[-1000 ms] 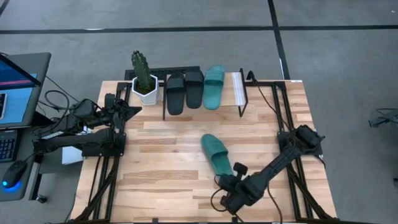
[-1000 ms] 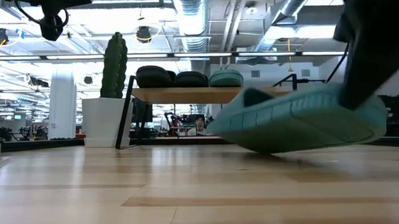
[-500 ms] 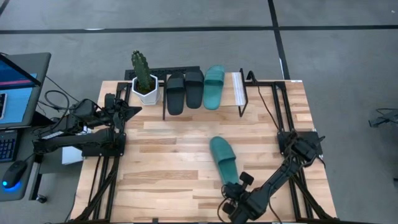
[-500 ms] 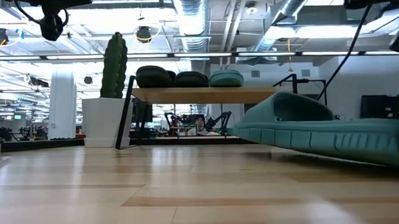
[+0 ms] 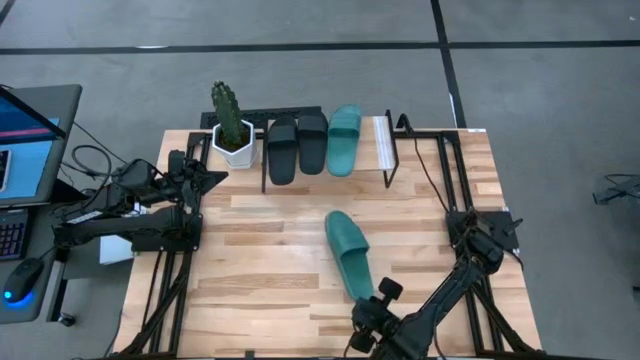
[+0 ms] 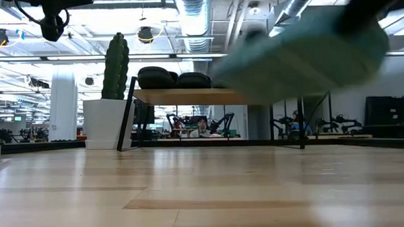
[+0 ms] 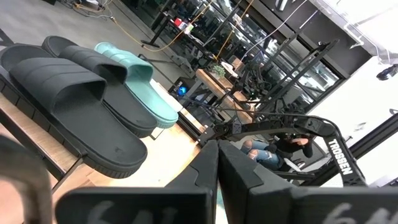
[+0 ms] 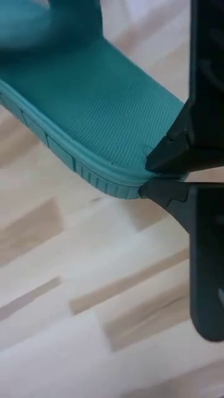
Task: Pick and place slides into the shelf
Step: Put the green slide on the shelf
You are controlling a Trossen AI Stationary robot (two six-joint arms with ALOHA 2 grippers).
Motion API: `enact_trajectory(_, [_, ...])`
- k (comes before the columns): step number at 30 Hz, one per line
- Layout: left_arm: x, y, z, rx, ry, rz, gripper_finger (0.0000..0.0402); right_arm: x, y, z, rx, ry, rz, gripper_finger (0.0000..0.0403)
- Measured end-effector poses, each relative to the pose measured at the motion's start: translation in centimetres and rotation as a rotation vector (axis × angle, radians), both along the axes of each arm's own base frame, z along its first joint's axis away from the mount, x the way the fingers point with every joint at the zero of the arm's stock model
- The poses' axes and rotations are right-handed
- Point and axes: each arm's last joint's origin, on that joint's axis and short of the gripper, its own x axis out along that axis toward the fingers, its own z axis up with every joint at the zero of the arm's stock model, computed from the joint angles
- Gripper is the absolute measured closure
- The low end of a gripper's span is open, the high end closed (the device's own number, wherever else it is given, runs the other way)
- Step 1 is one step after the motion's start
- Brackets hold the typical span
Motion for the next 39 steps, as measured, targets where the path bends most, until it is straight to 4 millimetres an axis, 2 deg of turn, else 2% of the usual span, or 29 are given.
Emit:
enact_trajectory(8, [0.0,0.0,0.0,0.000,0.000,0.000,0.0401,0.3,-0.1,4.2,-0.162,-0.084,0.087,0.0402])
enact_trajectory(12, [0.0,0.0,0.0,0.000,0.000,-0.001,0.0401,0.2,-0.7,5.8,-0.279,-0.107,0.104,0.0402])
enact_trajectory(16, [0.0,0.0,0.0,0.000,0.000,0.000,0.0401,0.9,-2.0,7.0,-0.349,-0.135,0.114,0.0402])
enact_trajectory(28, [0.0,0.0,0.0,0.000,0.000,0.000,0.0401,4.2,-10.1,11.4,-0.418,-0.059,0.034,0.0403])
enact_trajectory(39, [0.0,0.0,0.0,0.000,0.000,-0.001,0.0401,4.5,-18.3,16.0,-0.415,0.007,-0.057,0.0402])
